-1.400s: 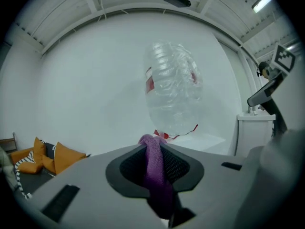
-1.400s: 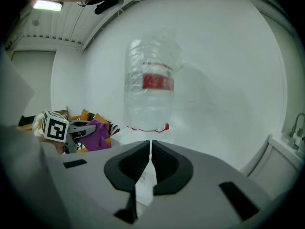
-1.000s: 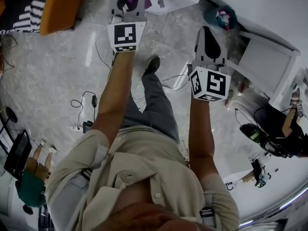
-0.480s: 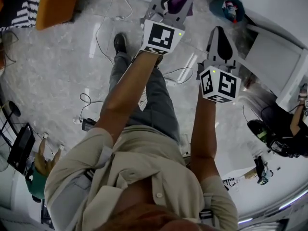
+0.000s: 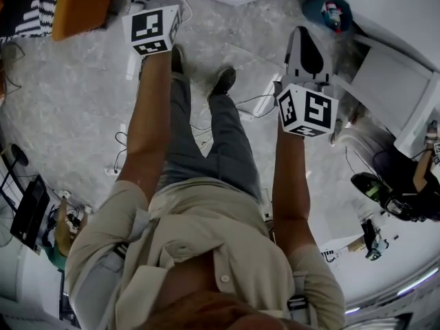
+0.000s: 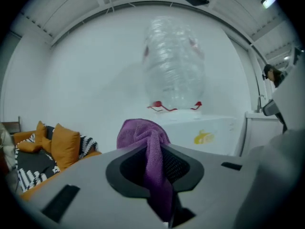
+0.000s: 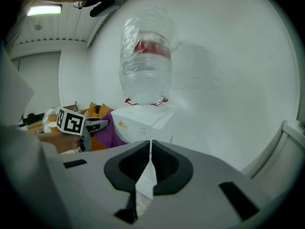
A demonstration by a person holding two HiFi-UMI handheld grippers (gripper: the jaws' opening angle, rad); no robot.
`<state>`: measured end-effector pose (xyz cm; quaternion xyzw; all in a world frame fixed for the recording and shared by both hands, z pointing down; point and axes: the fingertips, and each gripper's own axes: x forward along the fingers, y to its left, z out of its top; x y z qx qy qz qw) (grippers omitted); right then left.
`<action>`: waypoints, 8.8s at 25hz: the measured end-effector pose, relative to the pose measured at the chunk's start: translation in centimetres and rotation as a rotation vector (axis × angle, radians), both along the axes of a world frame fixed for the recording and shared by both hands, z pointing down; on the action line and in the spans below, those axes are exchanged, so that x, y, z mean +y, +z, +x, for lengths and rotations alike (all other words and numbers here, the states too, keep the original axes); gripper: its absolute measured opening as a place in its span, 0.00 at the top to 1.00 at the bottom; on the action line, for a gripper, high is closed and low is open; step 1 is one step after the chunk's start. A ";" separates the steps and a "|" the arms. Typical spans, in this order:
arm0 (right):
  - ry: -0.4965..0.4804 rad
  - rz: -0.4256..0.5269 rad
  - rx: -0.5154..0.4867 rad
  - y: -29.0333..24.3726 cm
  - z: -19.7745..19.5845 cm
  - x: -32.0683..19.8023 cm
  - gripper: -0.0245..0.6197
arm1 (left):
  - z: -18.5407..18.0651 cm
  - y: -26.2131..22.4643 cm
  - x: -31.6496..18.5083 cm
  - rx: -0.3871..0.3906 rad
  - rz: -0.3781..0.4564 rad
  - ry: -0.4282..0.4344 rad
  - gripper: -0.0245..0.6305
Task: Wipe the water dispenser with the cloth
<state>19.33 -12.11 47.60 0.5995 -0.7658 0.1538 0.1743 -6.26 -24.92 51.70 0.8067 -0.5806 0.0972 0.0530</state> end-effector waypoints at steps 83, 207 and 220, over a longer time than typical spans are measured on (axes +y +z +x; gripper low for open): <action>-0.006 -0.170 0.025 9.2 -0.9 0.0 0.92 | -3.1 8.7 0.7 0.105 -0.087 -0.089 0.86; 0.042 -0.356 0.051 24.7 1.6 4.3 0.92 | -4.6 36.1 2.3 0.188 -0.431 -0.206 0.87; 0.048 -0.375 0.071 27.2 3.4 4.8 0.92 | 12.4 41.3 6.0 0.306 -0.625 0.143 0.87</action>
